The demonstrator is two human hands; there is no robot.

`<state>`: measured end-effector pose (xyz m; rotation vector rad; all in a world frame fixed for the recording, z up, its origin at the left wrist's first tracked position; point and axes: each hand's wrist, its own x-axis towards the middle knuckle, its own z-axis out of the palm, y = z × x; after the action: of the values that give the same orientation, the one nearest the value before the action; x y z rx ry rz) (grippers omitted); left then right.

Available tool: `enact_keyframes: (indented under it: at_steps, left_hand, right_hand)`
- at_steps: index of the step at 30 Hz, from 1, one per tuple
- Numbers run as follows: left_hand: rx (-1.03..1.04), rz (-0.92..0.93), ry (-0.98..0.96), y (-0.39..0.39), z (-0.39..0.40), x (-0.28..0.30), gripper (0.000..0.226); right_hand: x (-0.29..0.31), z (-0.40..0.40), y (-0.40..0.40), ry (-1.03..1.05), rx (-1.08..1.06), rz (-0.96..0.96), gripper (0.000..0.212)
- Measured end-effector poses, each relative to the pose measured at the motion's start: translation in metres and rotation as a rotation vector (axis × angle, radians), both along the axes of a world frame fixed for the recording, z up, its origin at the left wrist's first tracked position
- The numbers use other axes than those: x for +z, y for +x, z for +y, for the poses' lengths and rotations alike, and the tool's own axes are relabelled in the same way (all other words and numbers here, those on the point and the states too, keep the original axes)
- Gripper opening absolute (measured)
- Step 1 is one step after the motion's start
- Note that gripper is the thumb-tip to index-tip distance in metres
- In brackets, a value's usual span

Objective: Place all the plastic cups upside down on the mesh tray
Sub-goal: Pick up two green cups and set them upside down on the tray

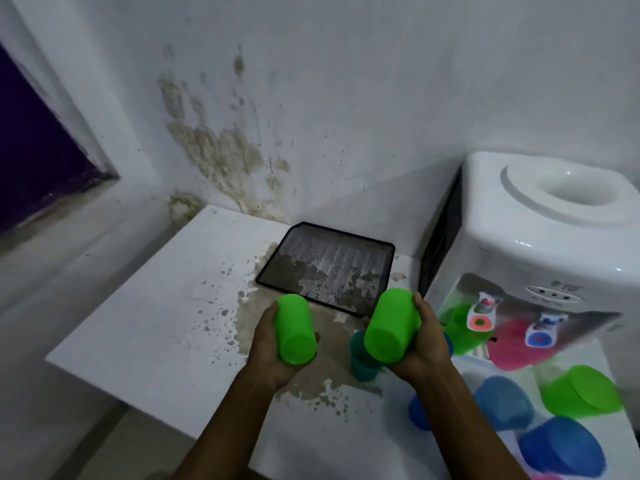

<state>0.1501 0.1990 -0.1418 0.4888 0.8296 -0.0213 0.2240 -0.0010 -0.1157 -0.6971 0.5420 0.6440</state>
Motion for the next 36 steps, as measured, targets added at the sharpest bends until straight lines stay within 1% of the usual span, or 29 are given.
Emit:
enact_keyframes:
  at_steps: [3,7,10,13,15,17,18,19,21,22,23,24,25,26,27,29,30,31,33,36]
  left_hand:
    - [-0.076,0.008,0.019,0.017,-0.002,0.008,0.056]
    - [-0.141,0.041,0.049,0.040,-0.003,0.009,0.045]
    - [-0.189,0.083,0.097,0.057,0.002,0.009,0.030]
    - [-0.287,0.136,0.200,0.088,0.015,0.004,0.026]
    - [-0.369,0.182,0.292,0.114,0.025,-0.004,0.021]
    - [-0.420,0.221,0.395,0.141,0.031,-0.010,0.019]
    - [-0.441,0.237,0.460,0.153,0.033,-0.014,0.024]
    - [-0.461,0.243,0.523,0.172,0.039,-0.021,0.038]
    - [-0.484,0.242,0.688,0.196,0.044,-0.032,0.071]
    - [-0.493,0.240,0.781,0.209,0.048,-0.039,0.075]
    - [-0.503,0.229,0.866,0.227,0.052,-0.048,0.070]
    - [-0.493,0.223,0.945,0.238,0.054,-0.050,0.059]
    - [-0.490,0.201,1.012,0.250,0.056,-0.050,0.045]
    - [-0.495,0.183,1.085,0.262,0.059,-0.051,0.036]
    - [-0.509,0.165,1.168,0.275,0.061,-0.055,0.037]
    - [-0.573,0.163,1.351,0.294,0.064,-0.063,0.059]
    - [-0.598,0.155,1.420,0.303,0.065,-0.068,0.067]
    - [-0.612,0.138,1.462,0.310,0.065,-0.072,0.071]
    - [-0.647,0.108,1.504,0.322,0.063,-0.076,0.076]
    - [-0.641,0.047,1.504,0.332,0.057,-0.082,0.085]
  right_hand:
    - [0.005,0.001,0.014,0.006,0.057,0.060,0.053]
    - [0.005,0.002,0.036,-0.050,0.122,0.085,0.068]
    - [0.002,0.004,0.052,-0.070,0.173,0.096,0.063]
    - [-0.003,0.015,0.078,-0.083,0.197,0.078,0.062]
    - [-0.011,0.028,0.099,-0.117,0.168,0.061,0.062]
    - [-0.019,0.041,0.121,-0.131,0.115,0.063,0.050]
    - [-0.023,0.046,0.131,-0.140,0.092,0.072,0.042]
    - [-0.030,0.053,0.147,-0.143,0.077,0.087,0.037]
    - [-0.039,0.059,0.167,-0.195,0.061,0.112,0.034]
    - [-0.044,0.063,0.179,-0.257,0.053,0.117,0.035]
    - [-0.056,0.069,0.195,-0.330,0.044,0.123,0.038]
    - [-0.063,0.073,0.206,-0.444,0.040,0.108,0.041]
    - [-0.069,0.077,0.215,-0.576,0.032,0.078,0.043]
    - [-0.075,0.080,0.224,-0.737,0.015,0.031,0.044]
    - [-0.081,0.082,0.232,-0.903,-0.001,-0.040,0.044]
    - [-0.086,0.086,0.245,-1.206,0.066,-0.205,0.049]
    - [-0.086,0.088,0.251,-1.319,0.118,-0.275,0.054]
    - [-0.086,0.090,0.256,-1.393,0.153,-0.331,0.060]
    - [-0.086,0.095,0.267,-1.472,0.186,-0.390,0.066]
    - [-0.088,0.104,0.275,-1.572,0.237,-0.451,0.065]
